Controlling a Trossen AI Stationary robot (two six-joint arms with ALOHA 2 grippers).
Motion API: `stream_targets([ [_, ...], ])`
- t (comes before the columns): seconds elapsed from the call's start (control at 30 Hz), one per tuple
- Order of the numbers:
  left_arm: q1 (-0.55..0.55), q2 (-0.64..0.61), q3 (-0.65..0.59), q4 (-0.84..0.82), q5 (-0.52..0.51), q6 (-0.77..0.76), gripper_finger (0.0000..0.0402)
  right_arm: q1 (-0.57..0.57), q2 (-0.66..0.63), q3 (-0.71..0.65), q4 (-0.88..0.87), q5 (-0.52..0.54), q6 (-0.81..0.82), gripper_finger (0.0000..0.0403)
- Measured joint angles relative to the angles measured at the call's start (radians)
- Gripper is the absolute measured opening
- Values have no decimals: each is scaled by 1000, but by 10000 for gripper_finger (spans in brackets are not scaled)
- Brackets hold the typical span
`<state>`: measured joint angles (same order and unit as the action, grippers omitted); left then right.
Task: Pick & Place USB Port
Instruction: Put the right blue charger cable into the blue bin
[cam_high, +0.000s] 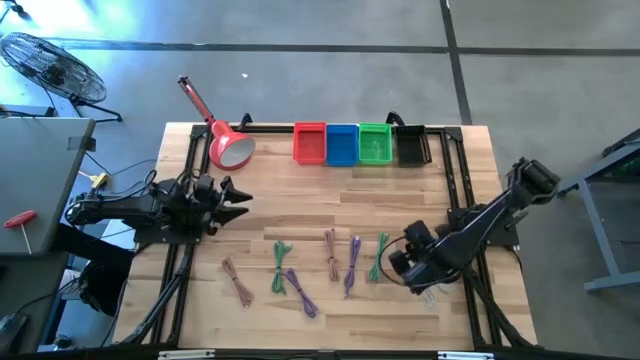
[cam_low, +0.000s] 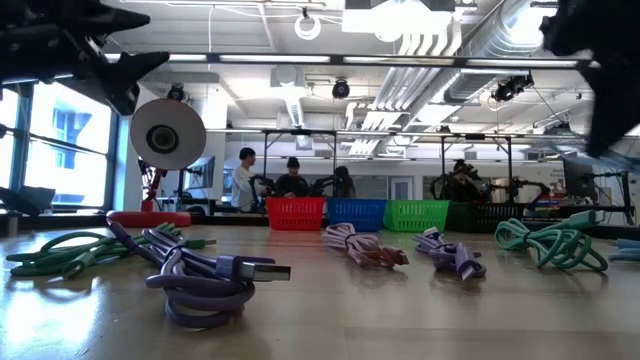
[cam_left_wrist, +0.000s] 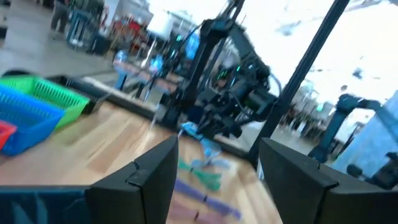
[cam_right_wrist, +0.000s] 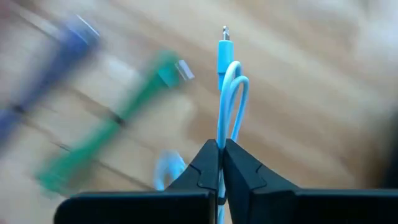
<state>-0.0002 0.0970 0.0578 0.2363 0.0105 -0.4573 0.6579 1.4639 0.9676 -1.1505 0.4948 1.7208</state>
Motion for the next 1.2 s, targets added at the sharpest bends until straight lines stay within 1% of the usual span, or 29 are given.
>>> stream_targets([
  [0.07, 0, 23, 0, 44, 0, -9, 223, -19, -39, 0, 53, 121, -120, 0],
  [0.17, 0, 82, 9, 107, 3, -28, 223, -67, -94, 0, 161, 272, -369, 0],
  [0.27, 0, 175, 61, 113, 1, -45, 223, -133, -134, 0, 325, 351, -692, 0],
  [0.33, 0, 254, 106, 113, 0, -45, 223, -185, -147, 0, 461, 362, -916, 0],
  [0.4, 0, 346, 157, 113, -1, -32, 223, -238, -150, 0, 603, 342, -1117, 0],
  [0.47, 0, 445, 209, 113, -3, 10, 223, -285, -150, 0, 733, 289, -1289, 0],
  [0.57, 0, 577, 284, 112, -48, 158, 223, -342, -135, 0, 916, 165, -1465, 0],
  [0.6, 0, 614, 305, 112, -61, 197, 223, -356, -129, 0, 964, 110, -1509, 0],
  [0.67, 0, 681, 348, 111, -68, 217, 223, -375, -118, 0, 1040, 19, -1572, 0],
  [0.73, 0, 731, 381, 103, -44, 208, 223, -384, -108, 0, 1080, -35, -1609, 0],
  [0.87, 0, 816, 443, 105, 11, 231, 223, -384, -89, 0, 1130, -50, -1663, 0],
  [0.93, 0, 850, 467, 105, 36, 267, 223, -384, -80, 0, 1149, -62, -1681, 0],
  [1.03, 0, 894, 498, 110, 37, 386, 223, -384, -65, 0, 1189, -93, -1711, 0],
  [1.13, 0, 929, 521, 112, 1, 534, 223, -384, -54, 0, 1237, -120, -1739, 0],
  [1.2, 0, 948, 530, 116, -1, 610, 223, -384, -50, 0, 1254, -128, -1748, 0],
])
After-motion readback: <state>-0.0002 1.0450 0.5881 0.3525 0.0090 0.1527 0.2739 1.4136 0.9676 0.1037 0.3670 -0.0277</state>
